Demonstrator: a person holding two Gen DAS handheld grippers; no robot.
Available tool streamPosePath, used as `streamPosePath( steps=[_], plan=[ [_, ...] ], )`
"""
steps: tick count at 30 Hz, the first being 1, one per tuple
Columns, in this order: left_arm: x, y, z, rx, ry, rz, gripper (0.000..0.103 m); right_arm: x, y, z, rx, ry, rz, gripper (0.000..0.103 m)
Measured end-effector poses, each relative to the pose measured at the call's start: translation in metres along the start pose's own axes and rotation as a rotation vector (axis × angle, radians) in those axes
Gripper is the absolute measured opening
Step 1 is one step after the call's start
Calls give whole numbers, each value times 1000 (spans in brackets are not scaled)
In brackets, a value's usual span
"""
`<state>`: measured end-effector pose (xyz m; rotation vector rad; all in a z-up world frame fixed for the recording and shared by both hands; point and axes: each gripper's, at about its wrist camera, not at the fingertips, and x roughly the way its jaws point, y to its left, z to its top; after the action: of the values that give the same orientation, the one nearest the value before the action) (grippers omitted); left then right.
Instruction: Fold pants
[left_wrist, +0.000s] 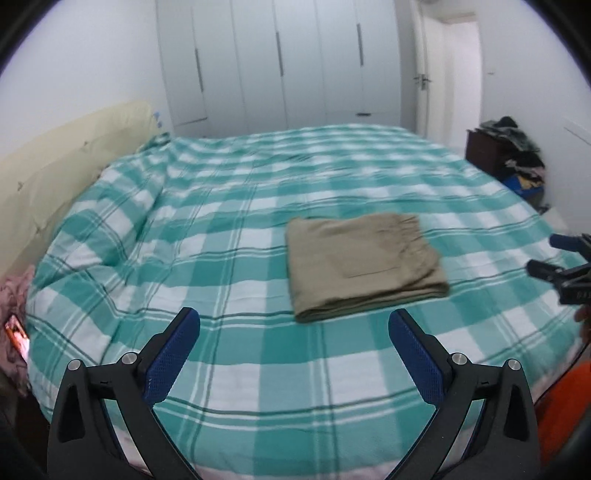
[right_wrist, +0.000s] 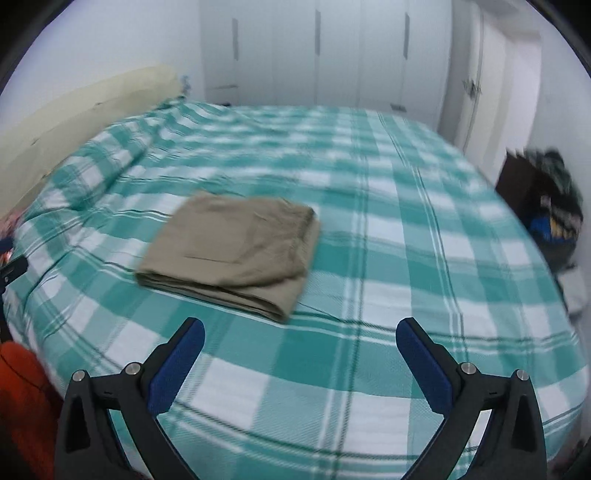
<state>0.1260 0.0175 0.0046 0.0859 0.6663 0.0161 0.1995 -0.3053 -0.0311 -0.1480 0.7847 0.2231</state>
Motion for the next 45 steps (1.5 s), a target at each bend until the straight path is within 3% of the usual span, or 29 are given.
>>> streamPosePath(
  steps=[5, 9, 12, 15, 21, 29, 37, 45],
  plan=[
    [-24, -17, -8, -12, 20, -72, 102, -49, 46, -8, 5, -45, 8, 102],
    [-34, -32, -15, 8, 29, -59, 102, -68, 68, -27, 64, -43, 52, 102],
    [-35, -42, -21, 44, 52, 13, 102, -72, 77, -40, 65, -20, 48, 102],
    [-34, -45, -25, 46, 83, 40, 102, -75, 80, -44, 60, -2, 28, 102],
    [-33, -45, -29, 33, 130, -11, 102, -89, 74, -43, 101, 13, 4, 102],
    [-32, -44, -31, -10, 213, -81, 102, -96, 88, -43, 35, 56, -36, 102],
    [-34, -39, -30, -62, 273, -99, 102, -103, 94, -40, 16, 67, -22, 102],
    [-48, -40, -24, -39, 245, -87, 102, -113, 98, -34, 8, 80, 2, 102]
  ],
)
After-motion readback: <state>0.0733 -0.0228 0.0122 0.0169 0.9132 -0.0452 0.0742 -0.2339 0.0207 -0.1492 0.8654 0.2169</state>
